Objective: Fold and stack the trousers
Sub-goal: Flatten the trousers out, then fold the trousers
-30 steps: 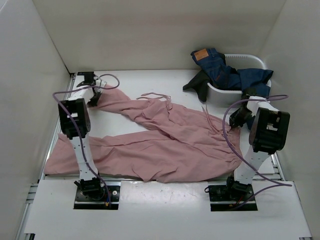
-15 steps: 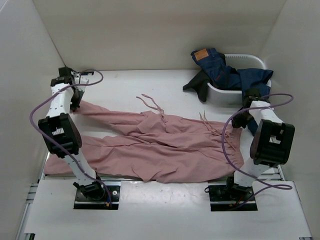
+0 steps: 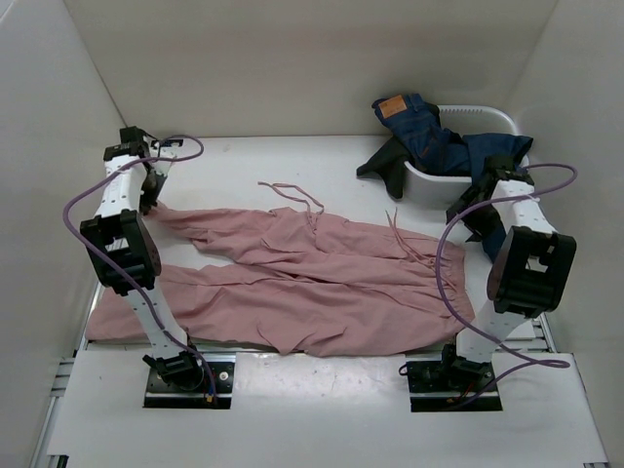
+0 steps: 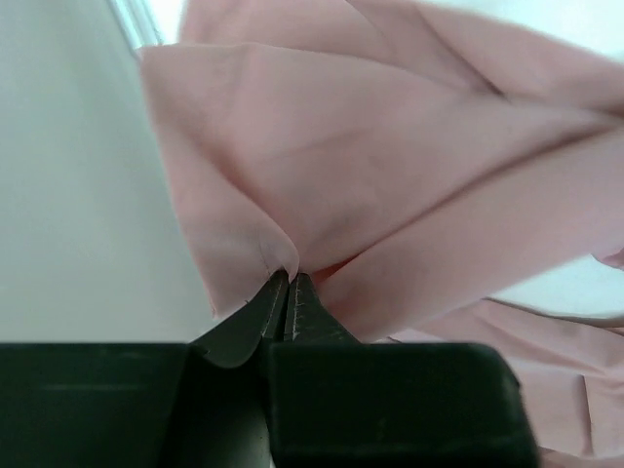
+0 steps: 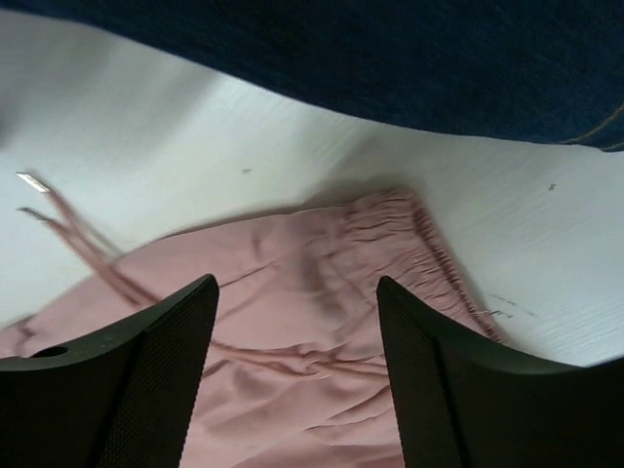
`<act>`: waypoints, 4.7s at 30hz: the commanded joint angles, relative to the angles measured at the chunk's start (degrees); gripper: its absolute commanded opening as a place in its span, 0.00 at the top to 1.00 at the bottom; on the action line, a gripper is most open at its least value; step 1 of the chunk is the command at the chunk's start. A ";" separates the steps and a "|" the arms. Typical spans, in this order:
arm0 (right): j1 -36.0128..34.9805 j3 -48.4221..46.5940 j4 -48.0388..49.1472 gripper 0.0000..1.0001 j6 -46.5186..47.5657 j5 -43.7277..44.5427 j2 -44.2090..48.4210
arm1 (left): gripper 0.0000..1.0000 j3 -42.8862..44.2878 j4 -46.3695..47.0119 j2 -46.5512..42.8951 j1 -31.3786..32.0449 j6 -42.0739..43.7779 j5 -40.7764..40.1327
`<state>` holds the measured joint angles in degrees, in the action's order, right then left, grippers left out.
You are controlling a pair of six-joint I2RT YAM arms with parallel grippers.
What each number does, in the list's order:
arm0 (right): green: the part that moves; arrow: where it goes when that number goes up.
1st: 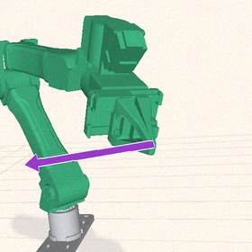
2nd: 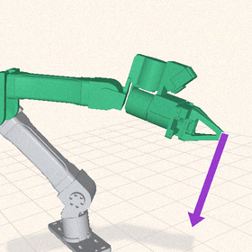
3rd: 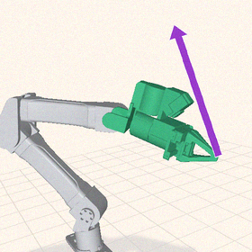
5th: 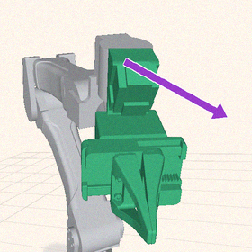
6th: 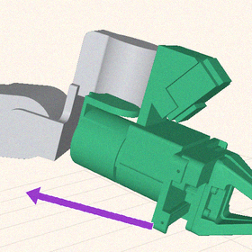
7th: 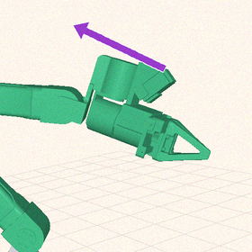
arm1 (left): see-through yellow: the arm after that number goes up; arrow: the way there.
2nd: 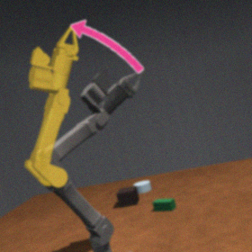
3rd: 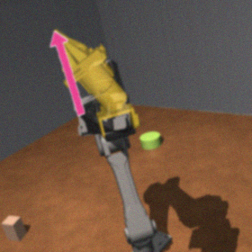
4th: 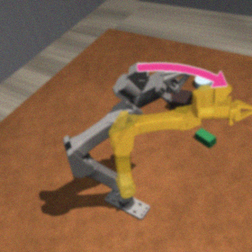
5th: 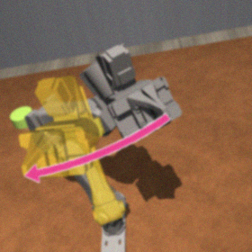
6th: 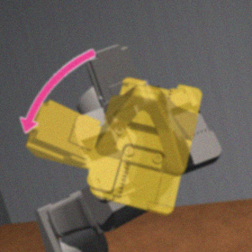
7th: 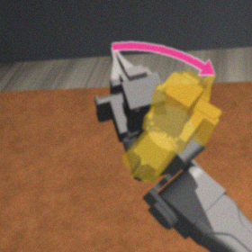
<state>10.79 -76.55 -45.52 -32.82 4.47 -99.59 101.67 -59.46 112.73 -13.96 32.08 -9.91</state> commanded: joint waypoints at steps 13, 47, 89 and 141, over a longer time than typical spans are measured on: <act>-1.65 -3.87 -3.44 0.14 -7.53 -4.11 -14.40 | 0.86 2.03 1.37 1.44 -0.90 -1.05 -1.07; 3.26 3.85 1.92 1.00 -4.89 0.63 13.61 | 0.86 -10.20 0.15 -18.64 -6.16 11.43 -12.41; -0.14 27.07 -8.32 0.33 -16.32 11.03 51.16 | 0.25 -52.94 6.38 -39.71 -33.94 28.84 -23.84; -7.36 15.82 3.07 0.01 -14.82 0.55 14.17 | 0.49 -31.62 9.63 -2.78 -8.90 -1.75 -0.11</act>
<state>2.52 -63.13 -42.48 -45.39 7.60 -83.37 72.25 -48.82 110.37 -22.92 31.62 -13.06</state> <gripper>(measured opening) 0.985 0.504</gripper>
